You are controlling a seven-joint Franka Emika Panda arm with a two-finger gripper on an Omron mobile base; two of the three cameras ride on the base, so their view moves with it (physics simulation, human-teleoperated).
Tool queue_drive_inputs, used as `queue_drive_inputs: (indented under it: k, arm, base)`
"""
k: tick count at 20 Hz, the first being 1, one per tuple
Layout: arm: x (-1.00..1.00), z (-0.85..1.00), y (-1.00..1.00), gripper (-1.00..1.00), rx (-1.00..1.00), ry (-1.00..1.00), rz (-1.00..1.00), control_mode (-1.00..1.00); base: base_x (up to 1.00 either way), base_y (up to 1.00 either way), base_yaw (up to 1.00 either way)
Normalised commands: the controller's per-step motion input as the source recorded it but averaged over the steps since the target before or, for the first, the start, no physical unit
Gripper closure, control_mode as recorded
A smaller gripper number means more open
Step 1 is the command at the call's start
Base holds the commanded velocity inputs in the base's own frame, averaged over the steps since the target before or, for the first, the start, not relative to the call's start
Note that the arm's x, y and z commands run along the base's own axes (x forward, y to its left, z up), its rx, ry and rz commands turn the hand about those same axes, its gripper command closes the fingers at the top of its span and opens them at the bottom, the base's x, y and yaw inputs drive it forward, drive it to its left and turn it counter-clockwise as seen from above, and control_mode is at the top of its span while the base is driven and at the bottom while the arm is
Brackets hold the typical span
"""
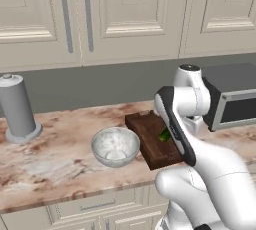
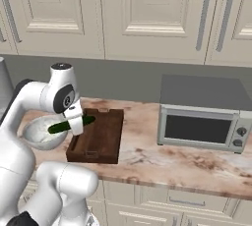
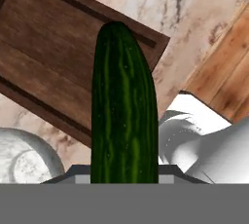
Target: Place the two vegetables and bowl onto the tray for setting up a vegetable dip station.
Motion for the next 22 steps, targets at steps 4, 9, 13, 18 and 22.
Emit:
queue_drive_inputs:
  k: [4,9,13,18,22]
  arm:
    - [0.52,-0.09,0.0,1.0,0.0,0.0,-0.26,-1.0]
    - [0.63,-0.12,0.0,1.0,0.03,0.0,-0.06,-1.0]
    - [0.5,-0.21,-0.02,1.0,0.05,-0.04,0.0,-1.0]
    - [0.25,-0.3,-0.08,1.0,0.09,-0.14,0.0,-1.0]
    - [0.03,-0.31,-0.13,1.0,0.09,-0.18,-0.01,-1.0]
  base:
    - [0.0,0.0,0.0]
    - [0.0,0.0,0.0]
    - [0.0,0.0,0.0]
    - [0.0,0.0,0.0]
    - [0.0,0.0,0.0]
